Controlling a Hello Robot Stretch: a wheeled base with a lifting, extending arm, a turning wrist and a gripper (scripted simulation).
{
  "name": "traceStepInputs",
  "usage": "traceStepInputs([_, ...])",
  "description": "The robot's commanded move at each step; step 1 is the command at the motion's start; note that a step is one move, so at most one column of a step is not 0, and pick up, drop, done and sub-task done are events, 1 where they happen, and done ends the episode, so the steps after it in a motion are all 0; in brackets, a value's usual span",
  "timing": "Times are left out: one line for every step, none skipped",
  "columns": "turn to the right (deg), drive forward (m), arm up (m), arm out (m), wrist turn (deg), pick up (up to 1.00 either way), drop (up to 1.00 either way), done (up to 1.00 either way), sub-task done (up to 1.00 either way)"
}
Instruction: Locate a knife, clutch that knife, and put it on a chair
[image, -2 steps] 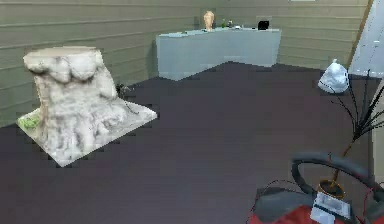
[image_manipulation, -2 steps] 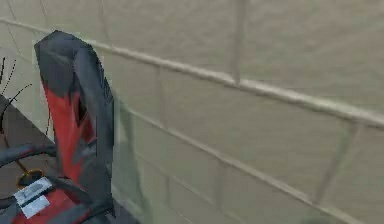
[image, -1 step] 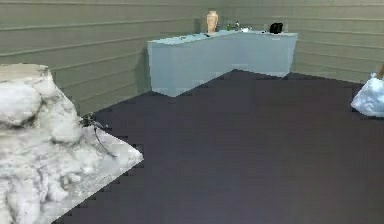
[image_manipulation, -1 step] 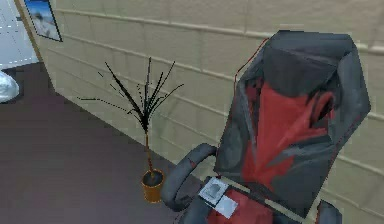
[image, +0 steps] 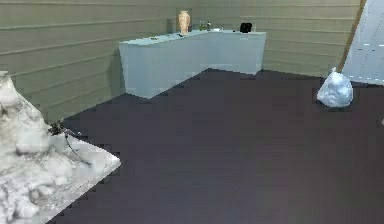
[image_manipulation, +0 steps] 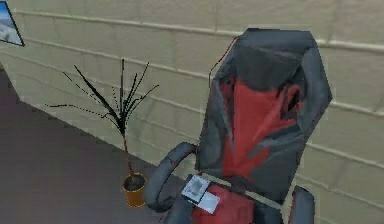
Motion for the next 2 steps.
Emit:
traceStepInputs([0.0, 1.00, 0.00, 0.00, 0.0, 0.00, 0.00, 0.00, 0.00])
traceStepInputs([0.0, 1.00, 0.00, 0.00, 0.0, 0.00, 0.00, 0.00, 0.00])
